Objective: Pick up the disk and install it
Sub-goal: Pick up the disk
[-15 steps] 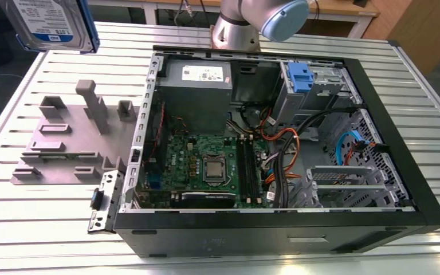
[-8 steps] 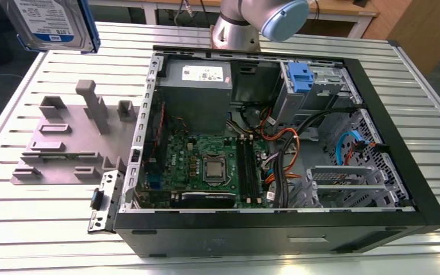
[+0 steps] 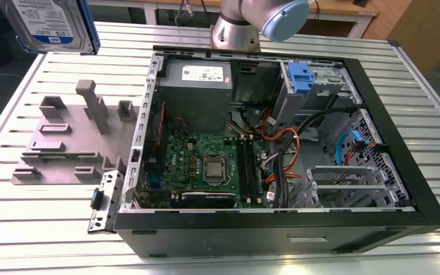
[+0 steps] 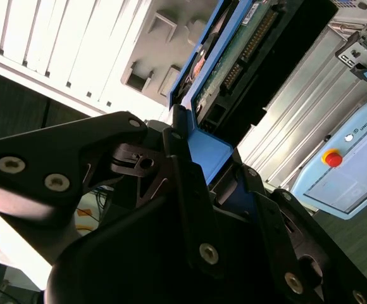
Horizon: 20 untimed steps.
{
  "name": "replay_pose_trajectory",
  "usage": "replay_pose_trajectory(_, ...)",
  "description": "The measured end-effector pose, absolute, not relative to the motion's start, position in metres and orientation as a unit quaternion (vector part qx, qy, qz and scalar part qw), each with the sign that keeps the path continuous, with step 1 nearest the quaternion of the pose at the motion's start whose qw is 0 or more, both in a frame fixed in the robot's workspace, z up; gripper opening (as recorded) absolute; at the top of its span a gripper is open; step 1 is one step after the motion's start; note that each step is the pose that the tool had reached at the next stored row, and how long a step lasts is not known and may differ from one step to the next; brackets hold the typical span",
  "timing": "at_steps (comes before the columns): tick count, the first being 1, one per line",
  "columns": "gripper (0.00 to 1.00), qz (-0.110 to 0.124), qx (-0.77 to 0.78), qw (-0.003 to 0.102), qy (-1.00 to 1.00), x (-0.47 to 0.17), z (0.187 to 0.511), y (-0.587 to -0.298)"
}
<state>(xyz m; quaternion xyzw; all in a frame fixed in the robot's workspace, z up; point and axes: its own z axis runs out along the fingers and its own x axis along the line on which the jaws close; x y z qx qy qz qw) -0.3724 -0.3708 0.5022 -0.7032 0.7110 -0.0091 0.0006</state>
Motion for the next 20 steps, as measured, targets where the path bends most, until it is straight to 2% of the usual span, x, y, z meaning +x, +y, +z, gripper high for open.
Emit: replay_pose_trajectory(20, 0.36, -0.009, -0.703, 0.001, 0.711, -0.361, 0.502, -0.377)
